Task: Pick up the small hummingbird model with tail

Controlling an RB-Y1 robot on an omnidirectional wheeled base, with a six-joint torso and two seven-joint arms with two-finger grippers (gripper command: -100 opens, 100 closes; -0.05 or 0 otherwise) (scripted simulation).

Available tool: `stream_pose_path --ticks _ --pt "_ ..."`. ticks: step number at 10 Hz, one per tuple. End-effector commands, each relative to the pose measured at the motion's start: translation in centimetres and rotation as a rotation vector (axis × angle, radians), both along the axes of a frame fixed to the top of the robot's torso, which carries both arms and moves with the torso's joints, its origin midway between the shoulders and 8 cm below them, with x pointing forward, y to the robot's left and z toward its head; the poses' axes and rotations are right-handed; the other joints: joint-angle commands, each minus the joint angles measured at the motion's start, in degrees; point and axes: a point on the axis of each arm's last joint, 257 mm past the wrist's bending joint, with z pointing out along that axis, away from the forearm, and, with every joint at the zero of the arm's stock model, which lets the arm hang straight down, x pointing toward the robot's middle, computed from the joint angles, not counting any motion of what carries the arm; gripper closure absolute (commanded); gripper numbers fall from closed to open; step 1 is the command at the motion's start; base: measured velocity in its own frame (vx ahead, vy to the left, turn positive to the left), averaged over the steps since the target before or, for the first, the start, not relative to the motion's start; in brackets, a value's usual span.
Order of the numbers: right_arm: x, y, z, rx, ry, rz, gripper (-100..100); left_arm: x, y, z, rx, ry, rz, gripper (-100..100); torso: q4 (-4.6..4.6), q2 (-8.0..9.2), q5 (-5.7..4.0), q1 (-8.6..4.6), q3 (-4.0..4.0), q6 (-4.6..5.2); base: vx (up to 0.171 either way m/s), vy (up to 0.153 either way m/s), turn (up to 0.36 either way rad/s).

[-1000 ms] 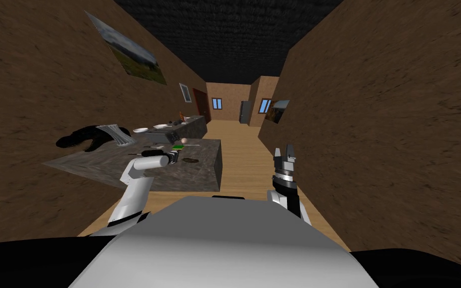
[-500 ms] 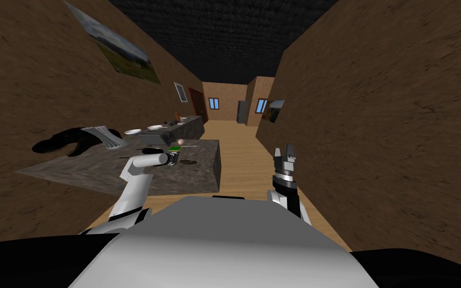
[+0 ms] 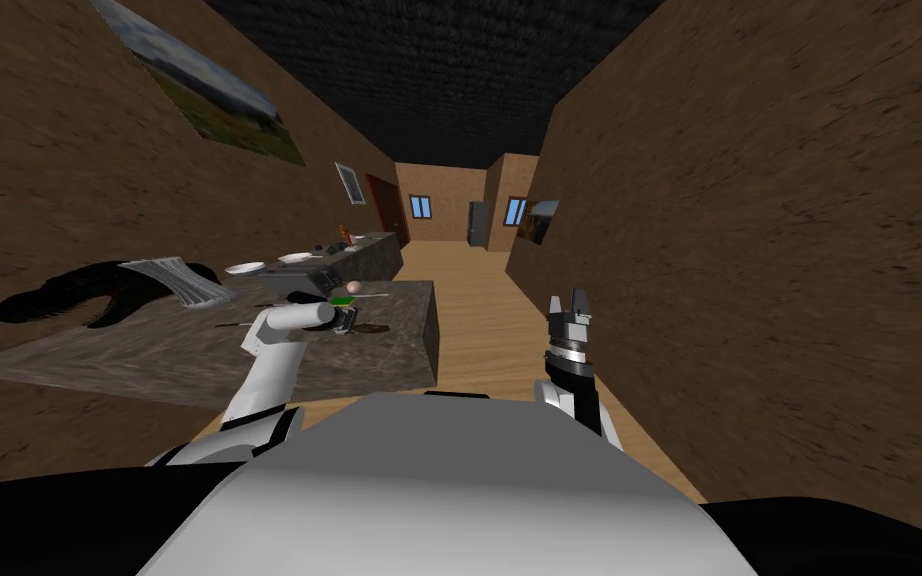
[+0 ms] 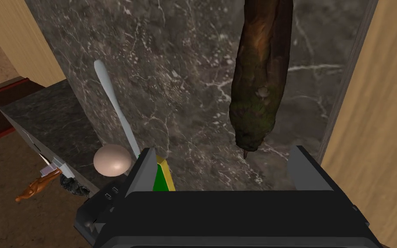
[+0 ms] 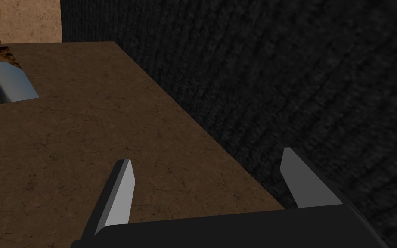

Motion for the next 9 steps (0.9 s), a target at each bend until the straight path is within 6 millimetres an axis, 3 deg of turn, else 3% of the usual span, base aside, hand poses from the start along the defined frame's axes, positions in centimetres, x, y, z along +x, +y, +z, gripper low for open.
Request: stream_pose_path --ticks 1,9 --pt "0.0 0.0 0.0 0.000 0.000 0.000 0 -0.6 -0.2 -0.5 -0.020 0.038 0.007 -100 0.00 0.00 0.00 0.00 0.00 0.00 0.010 0.021 -0.060" --pt "0.0 0.0 0.0 0.000 0.000 0.000 0 -4.2 -0.7 -3.3 -0.132 0.248 0.067 -100 -0.02 -0.09 0.01 0.04 -0.05 -0.03 0.023 0.021 -0.075"
